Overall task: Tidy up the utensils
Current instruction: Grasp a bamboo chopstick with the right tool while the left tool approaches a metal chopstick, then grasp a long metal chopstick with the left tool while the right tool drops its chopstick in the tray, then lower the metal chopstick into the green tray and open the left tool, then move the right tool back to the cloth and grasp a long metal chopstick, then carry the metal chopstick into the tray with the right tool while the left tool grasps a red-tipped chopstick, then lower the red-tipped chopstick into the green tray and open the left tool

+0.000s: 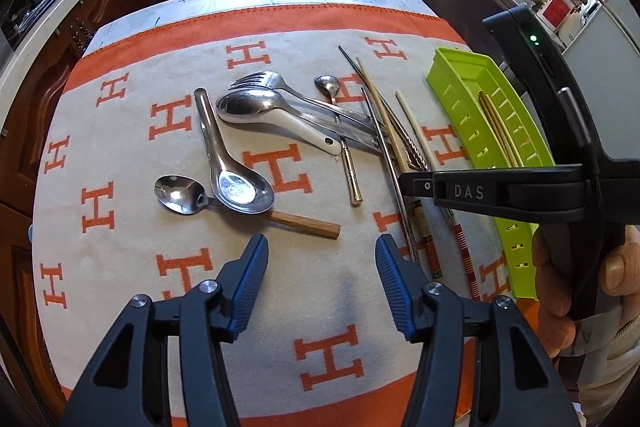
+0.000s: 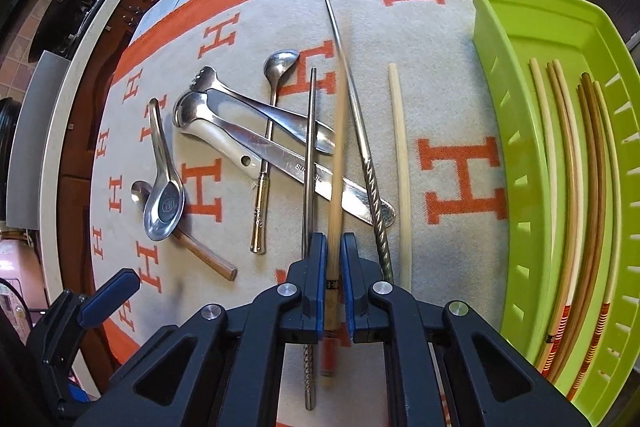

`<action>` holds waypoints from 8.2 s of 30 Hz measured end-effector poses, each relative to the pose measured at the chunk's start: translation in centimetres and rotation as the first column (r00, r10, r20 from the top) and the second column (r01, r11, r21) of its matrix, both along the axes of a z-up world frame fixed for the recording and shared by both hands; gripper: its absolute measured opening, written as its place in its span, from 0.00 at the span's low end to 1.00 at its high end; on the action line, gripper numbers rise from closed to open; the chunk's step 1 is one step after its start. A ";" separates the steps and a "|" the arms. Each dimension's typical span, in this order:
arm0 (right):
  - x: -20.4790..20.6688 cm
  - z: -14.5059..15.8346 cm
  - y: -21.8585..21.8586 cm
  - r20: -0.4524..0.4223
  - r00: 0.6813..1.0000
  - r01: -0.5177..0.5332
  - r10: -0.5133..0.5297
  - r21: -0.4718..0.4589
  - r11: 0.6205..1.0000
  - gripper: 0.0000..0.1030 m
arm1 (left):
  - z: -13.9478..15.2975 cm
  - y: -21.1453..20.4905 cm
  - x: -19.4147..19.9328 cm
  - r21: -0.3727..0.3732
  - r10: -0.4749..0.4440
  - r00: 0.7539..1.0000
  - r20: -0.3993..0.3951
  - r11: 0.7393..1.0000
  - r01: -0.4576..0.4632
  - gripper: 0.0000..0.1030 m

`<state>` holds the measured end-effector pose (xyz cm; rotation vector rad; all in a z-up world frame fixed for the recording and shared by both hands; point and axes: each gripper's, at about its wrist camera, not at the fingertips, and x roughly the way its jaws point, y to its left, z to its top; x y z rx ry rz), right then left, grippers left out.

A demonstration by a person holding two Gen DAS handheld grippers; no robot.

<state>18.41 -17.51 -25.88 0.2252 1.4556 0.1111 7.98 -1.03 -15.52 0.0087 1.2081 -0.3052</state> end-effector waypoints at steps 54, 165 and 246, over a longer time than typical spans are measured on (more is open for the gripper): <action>-13.6 9.1 -19.0 0.223 0.925 0.266 -0.309 0.202 0.943 0.07 | -3.0 -8.4 3.9 -0.132 0.067 0.969 -0.236 0.986 -0.101 0.03; 5.6 0.1 1.0 0.001 0.996 -0.083 0.085 -0.166 0.983 0.05 | 0.0 2.4 4.3 0.015 0.169 0.985 -0.037 0.986 -0.169 0.60; -16.6 11.1 -22.5 0.251 0.879 0.384 -0.404 0.127 0.914 0.07 | 0.5 -22.2 4.6 -0.170 -0.099 0.973 -0.207 0.983 0.064 0.24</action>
